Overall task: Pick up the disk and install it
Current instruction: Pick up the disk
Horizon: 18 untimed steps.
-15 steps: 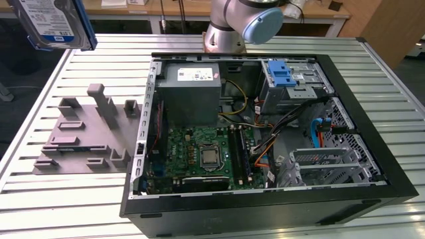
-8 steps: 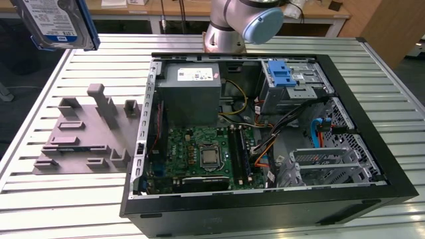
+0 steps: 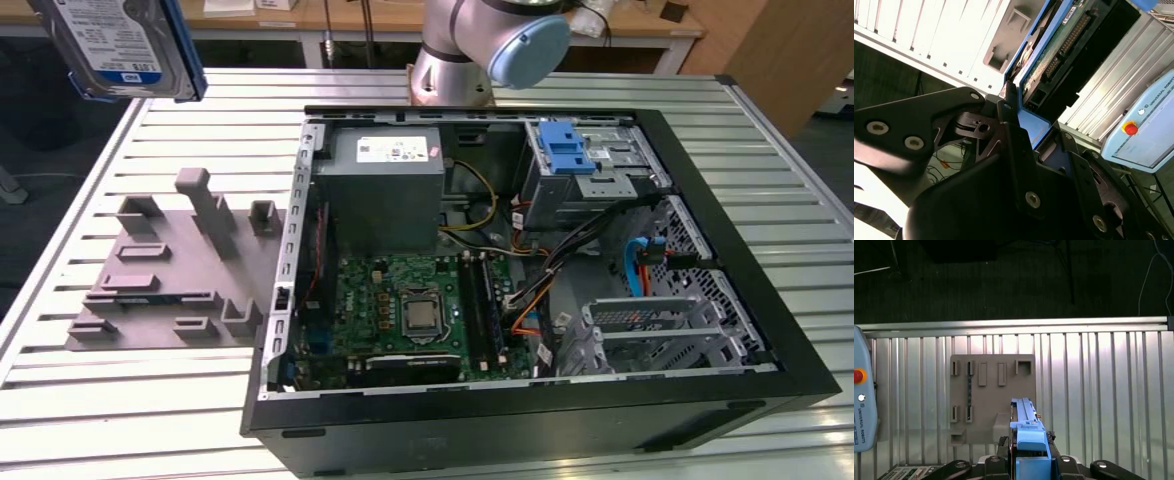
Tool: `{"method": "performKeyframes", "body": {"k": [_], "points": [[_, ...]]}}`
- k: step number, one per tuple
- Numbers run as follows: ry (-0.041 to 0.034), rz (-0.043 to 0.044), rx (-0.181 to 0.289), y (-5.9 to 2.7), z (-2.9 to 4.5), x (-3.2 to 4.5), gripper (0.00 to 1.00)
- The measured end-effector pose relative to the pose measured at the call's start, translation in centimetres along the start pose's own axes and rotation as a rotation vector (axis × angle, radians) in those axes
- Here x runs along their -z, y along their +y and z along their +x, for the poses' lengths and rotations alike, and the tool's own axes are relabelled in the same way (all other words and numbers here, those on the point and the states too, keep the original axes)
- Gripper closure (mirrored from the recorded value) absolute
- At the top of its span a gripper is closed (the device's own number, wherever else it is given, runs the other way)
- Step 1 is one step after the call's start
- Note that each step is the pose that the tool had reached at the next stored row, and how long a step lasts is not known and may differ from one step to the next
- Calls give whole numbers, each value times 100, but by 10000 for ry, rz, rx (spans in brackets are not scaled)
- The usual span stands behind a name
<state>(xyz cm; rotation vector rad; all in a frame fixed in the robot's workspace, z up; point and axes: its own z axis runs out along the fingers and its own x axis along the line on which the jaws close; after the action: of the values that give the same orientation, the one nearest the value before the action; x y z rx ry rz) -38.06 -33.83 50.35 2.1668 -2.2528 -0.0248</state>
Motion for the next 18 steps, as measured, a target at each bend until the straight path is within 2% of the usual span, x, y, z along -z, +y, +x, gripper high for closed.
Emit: {"method": "performKeyframes", "body": {"k": [18], "points": [[-1, 1, 0, -116, -5, 2, 64]]}}
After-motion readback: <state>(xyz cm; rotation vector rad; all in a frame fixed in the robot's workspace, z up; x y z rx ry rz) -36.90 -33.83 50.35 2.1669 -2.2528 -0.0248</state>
